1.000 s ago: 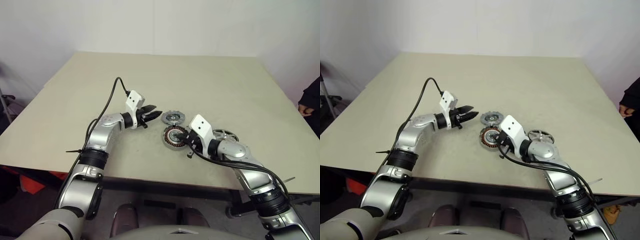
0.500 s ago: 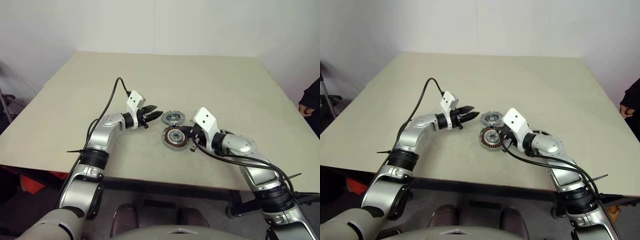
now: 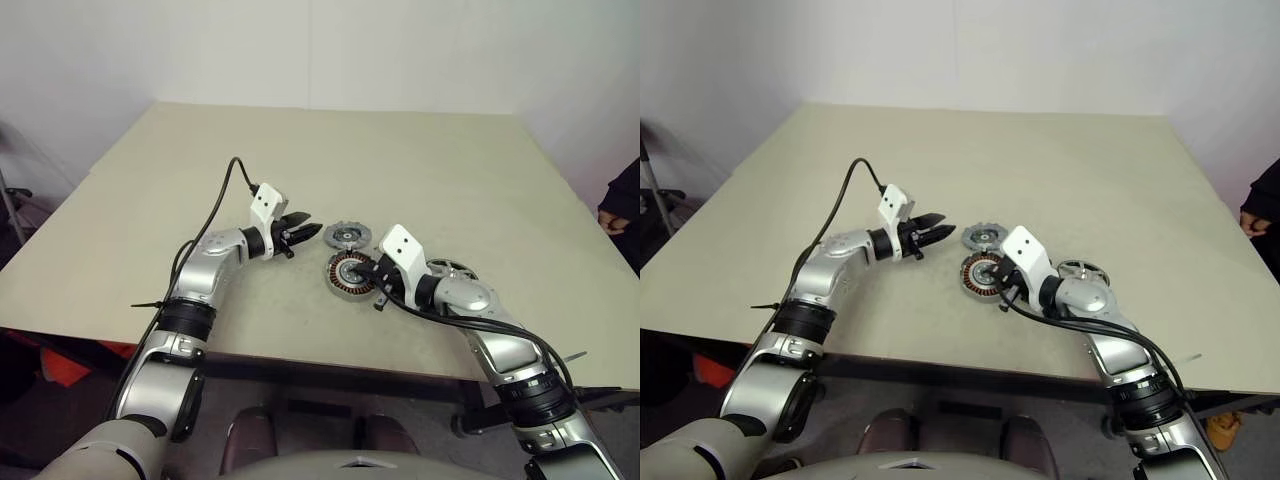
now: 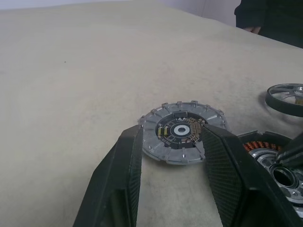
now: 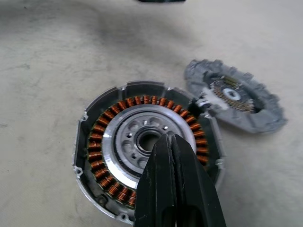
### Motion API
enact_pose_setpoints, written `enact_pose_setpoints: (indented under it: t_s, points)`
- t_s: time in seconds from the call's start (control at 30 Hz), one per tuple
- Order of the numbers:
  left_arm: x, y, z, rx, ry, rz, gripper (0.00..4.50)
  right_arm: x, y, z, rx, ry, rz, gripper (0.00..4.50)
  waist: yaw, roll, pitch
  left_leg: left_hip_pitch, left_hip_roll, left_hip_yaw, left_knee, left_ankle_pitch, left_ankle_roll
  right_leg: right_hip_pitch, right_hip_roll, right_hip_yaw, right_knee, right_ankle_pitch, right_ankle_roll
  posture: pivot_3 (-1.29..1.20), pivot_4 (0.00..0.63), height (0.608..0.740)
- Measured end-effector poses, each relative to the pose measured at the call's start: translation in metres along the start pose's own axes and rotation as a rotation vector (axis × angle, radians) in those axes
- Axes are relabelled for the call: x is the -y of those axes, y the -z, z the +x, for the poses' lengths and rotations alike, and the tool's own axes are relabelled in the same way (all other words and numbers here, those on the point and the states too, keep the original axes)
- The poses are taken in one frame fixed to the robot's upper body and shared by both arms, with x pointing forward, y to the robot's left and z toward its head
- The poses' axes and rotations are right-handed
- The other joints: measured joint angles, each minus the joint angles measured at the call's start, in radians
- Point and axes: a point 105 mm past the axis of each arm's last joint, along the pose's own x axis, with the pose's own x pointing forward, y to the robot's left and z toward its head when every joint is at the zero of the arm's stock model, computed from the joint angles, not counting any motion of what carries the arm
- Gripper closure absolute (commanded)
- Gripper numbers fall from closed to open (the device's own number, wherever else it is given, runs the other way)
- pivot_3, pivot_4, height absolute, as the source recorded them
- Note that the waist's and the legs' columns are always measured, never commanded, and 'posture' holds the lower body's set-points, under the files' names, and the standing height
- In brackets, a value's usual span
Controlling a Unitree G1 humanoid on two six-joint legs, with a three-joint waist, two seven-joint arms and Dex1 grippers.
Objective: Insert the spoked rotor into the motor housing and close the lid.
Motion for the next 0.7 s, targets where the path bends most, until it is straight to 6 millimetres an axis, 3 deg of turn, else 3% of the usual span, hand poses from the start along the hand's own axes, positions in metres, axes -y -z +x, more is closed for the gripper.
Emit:
enact_pose_setpoints:
  t_s: [0.3,0.43,0.7]
  points:
    - [0.003,0.002,0.003,-0.004,0.011,-0.002,2.44,0.002,-0.012,-0.001,0.030,0.004,-0.020,4.47,0.000,0.000,0.000,0.000,0.000,0.000,0.000,0.000,0.000,0.000,0.000,0.000,0.000,0.000,0.000,0.00,0.000,0.740]
    - [0.004,0.002,0.002,-0.004,0.011,-0.001,2.44,-0.004,0.006,0.008,-0.016,-0.012,0.031,4.47,-0.001,0.000,0.000,0.000,0.000,0.000,0.000,0.000,0.000,0.000,0.000,0.000,0.000,0.000,0.000,0.00,0.000,0.740]
    - [0.003,0.004,0.001,-0.008,0.004,-0.005,2.44,0.001,0.005,0.000,-0.038,0.002,-0.018,4.47,0.000,0.000,0.000,0.000,0.000,0.000,0.000,0.001,-0.001,0.001,0.000,-0.001,0.000,0.000,0.000,0.00,0.000,0.740]
